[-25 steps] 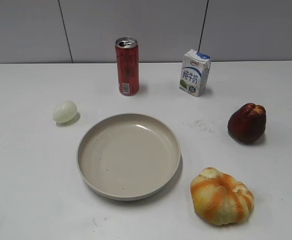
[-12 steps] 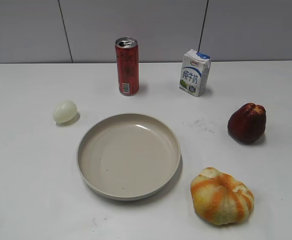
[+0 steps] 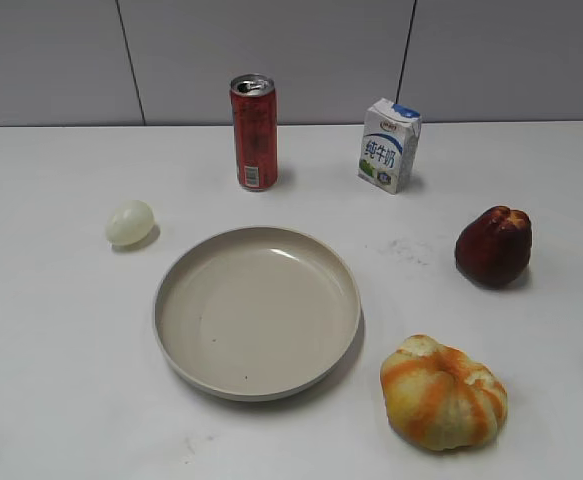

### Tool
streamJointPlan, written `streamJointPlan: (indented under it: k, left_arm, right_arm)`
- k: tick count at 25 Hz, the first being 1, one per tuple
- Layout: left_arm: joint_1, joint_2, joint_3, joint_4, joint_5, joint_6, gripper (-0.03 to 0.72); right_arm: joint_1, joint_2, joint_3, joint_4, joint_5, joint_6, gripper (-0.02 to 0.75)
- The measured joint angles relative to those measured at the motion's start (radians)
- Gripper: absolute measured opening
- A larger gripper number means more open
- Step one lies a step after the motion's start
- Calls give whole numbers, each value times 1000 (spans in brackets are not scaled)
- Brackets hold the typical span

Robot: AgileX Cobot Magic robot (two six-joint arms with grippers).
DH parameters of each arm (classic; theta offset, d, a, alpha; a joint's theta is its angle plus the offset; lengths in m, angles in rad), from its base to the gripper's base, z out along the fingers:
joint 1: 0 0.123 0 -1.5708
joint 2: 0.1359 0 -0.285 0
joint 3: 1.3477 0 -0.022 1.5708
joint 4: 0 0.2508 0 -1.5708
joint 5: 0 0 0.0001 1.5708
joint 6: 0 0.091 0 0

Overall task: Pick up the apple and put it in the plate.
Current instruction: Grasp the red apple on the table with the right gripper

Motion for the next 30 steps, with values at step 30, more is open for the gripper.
streamJointPlan:
  k: [30]
  left_arm:
    - [0,0,0,0,0,0,491]
  right_arm:
    - [3,972,-572,56,121,2,614]
